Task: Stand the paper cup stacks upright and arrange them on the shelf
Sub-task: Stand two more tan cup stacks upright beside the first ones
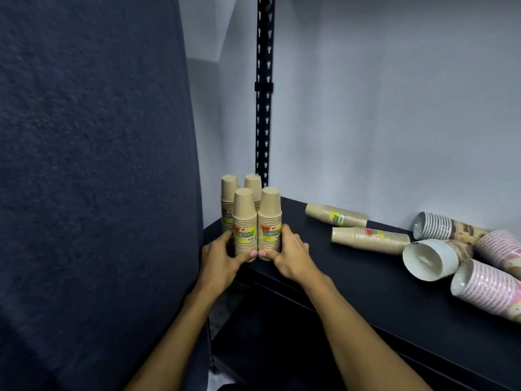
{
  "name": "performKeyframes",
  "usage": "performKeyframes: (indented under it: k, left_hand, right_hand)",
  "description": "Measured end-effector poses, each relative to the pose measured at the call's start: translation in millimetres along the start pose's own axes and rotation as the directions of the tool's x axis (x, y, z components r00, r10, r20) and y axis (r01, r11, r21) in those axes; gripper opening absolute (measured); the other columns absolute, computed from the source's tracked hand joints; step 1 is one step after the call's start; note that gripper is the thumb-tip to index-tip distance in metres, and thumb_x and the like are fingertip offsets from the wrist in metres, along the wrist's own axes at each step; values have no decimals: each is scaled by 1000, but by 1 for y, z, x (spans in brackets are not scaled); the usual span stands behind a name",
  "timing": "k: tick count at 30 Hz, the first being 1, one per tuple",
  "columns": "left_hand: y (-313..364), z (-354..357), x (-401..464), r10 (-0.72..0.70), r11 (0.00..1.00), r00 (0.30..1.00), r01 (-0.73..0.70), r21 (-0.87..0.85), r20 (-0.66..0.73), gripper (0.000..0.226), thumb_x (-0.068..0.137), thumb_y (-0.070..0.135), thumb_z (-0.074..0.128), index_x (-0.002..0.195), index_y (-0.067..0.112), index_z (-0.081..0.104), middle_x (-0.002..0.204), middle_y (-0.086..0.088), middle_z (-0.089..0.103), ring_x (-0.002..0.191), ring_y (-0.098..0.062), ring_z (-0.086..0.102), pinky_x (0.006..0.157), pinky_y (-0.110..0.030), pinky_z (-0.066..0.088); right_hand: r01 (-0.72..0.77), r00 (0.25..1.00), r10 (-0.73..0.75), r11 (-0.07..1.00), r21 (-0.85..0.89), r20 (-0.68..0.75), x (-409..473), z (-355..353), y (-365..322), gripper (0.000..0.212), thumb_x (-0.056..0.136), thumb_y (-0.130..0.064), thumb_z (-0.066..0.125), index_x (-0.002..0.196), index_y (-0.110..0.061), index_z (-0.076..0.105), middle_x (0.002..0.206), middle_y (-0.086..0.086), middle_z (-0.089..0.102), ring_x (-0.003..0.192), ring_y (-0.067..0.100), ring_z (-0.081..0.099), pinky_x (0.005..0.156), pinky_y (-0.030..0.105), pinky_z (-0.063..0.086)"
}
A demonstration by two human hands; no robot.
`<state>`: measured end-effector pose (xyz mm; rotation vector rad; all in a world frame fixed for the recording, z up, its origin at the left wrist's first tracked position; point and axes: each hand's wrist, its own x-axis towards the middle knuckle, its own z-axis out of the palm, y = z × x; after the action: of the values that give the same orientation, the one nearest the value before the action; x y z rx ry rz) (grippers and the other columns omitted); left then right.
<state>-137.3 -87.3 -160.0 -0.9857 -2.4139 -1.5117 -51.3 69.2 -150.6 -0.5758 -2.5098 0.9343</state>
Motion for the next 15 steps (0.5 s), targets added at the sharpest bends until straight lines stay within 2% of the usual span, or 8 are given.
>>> performKeyframes:
  k: [2,6,8,10,13,15]
  left_hand:
    - [-3,-2,3,-29,1000,999,29,-3,-22,64,72,34,89,128,16,64,118,-1,74,98,0,59,74,-1,38]
    - [-7,-5,9,-73,997,996,72,-28,-43,67,68,35,92,127,19,64,107,1,75,85,3,62,78,-15,50]
    - [-10,-6,12,-79,997,996,78,-27,-31,65,69,36,91,127,22,65,105,3,76,83,10,59,73,-8,45]
    - [-14,-5,15,-86,996,996,85,-28,-31,64,70,35,91,127,23,65,104,3,76,82,10,59,69,-2,39]
    - [-19,-4,18,-107,994,992,105,-34,-59,64,70,36,90,127,22,65,102,1,75,83,0,61,68,-4,37]
    - [-22,-2,20,-118,993,990,116,-32,-73,62,69,37,91,124,20,66,101,1,75,80,4,60,67,-4,38]
  right_hand:
    - [-6,1000,6,1000,23,-8,5,6,-3,59,85,-43,74,129,-19,42,132,4,60,129,26,45,105,41,26]
    - [-19,1000,20,999,45,-23,12,13,-2,57,82,-45,76,122,-23,43,127,2,63,125,26,50,91,37,26]
    - [-33,999,34,999,38,-28,17,16,1,57,80,-50,75,121,-27,43,124,2,64,122,27,52,90,37,27]
    - [-57,998,58,998,37,-34,20,20,5,58,77,-57,74,120,-32,44,123,1,64,119,27,52,89,36,27]
    - [-91,995,92,995,30,-32,24,26,9,61,75,-65,71,122,-37,44,124,0,60,120,29,48,89,38,30]
    - [-92,995,93,996,10,-31,24,27,10,61,77,-67,68,125,-36,45,127,2,59,123,29,45,96,41,32]
